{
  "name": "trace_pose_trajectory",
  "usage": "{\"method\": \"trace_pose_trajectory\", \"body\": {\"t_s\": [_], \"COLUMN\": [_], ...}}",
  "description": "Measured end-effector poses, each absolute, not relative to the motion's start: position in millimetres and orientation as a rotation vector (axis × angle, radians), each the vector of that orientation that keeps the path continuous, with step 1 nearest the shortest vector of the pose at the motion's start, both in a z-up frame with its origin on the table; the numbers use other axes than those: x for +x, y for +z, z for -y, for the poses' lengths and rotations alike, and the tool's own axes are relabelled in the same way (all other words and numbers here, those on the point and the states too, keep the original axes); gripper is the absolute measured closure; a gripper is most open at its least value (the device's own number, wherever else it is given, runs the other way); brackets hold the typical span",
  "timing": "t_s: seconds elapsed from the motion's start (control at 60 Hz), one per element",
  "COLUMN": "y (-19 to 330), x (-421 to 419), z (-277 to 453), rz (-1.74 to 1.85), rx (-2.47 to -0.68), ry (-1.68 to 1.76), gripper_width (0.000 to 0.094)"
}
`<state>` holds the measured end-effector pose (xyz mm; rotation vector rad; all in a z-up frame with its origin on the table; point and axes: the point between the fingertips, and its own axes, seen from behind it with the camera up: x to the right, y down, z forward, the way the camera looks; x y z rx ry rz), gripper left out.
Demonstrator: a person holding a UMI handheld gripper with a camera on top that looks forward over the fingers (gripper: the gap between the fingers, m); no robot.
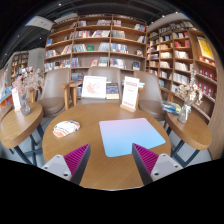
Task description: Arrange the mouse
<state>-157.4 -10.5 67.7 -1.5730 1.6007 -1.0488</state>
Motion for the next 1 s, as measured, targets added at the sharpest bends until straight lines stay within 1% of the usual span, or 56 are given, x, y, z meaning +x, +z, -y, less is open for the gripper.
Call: {"method": "trace_pose_trajectory", "body": {"t_s": [0.267,0.533,0.733,1.0], "y": [45,30,20,2], "x": [-157,-144,-124,-81], "z": [-83,-152,-181,-196], "rz": [-1.532,-1.499,-1.51,-1.564], "rx": [-1.661,-1.68,-1.675,-1.653], "ry": [-0.988,-0.925,-0.896,-0.863], "gripper_width": [0.0081,0.0081,0.008,0.0083]}}
